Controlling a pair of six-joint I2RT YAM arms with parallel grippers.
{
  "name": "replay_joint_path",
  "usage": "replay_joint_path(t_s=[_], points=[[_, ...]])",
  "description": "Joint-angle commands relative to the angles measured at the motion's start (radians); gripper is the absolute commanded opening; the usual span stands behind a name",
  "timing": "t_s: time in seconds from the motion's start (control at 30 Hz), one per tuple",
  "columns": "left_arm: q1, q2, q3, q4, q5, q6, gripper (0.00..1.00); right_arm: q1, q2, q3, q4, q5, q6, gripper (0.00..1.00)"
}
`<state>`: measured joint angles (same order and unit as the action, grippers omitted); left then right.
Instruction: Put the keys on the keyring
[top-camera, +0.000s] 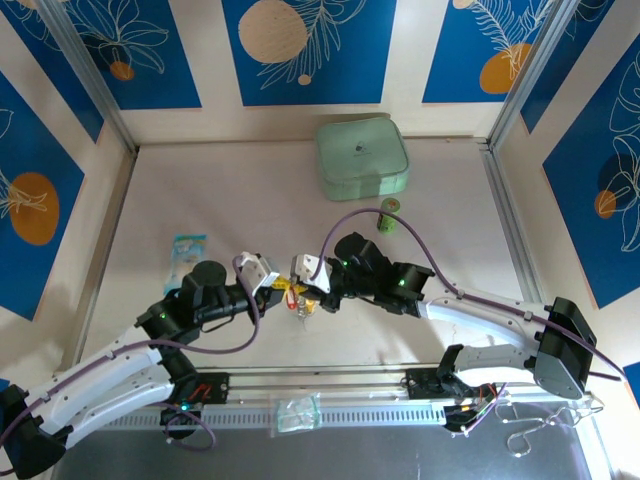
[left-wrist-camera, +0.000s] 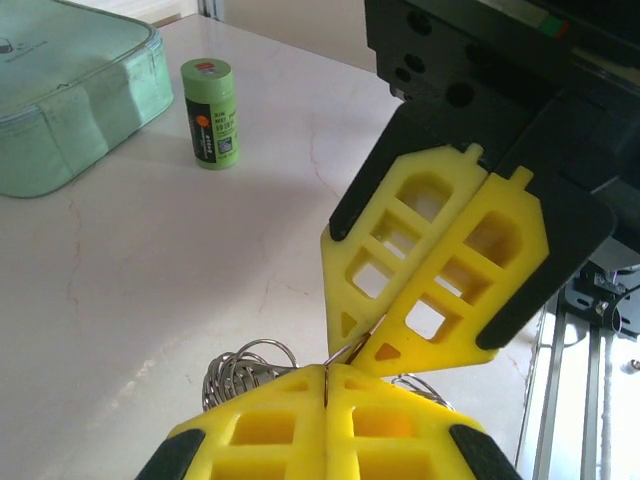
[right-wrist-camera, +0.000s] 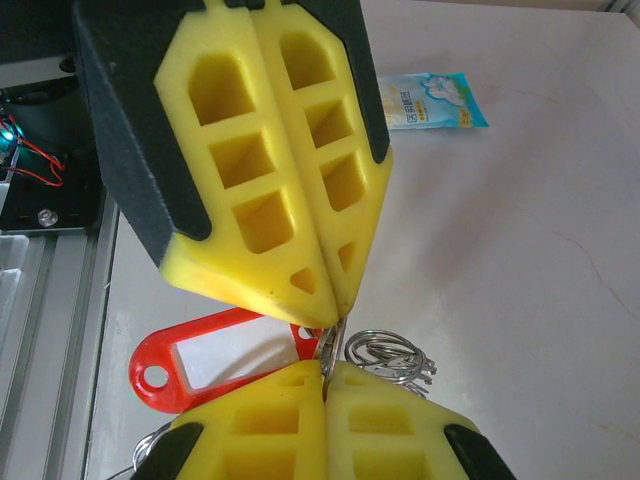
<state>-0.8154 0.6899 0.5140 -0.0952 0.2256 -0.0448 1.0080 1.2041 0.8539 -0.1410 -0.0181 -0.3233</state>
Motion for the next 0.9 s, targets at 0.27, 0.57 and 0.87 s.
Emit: replay_joint_path(t_s=[0.27,0.57,0.87], points=[[0.022,0.0,-0.014,0.094,-0.09,-0.113,0.0,0.034,-0.046,-0.034,0.061,-0.053,0.019,0.0],[0.033,0.0,-0.02,0.103,-0.12,-0.162,0.0,0.038,-0.054,-0.042,0.067,-0.036,0.018,0.0],[0.047,-0.006,-0.019,0.086,-0.131,-0.186,0.0,0.042,-0.061,-0.055,0.056,-0.028,0.012,0.0]])
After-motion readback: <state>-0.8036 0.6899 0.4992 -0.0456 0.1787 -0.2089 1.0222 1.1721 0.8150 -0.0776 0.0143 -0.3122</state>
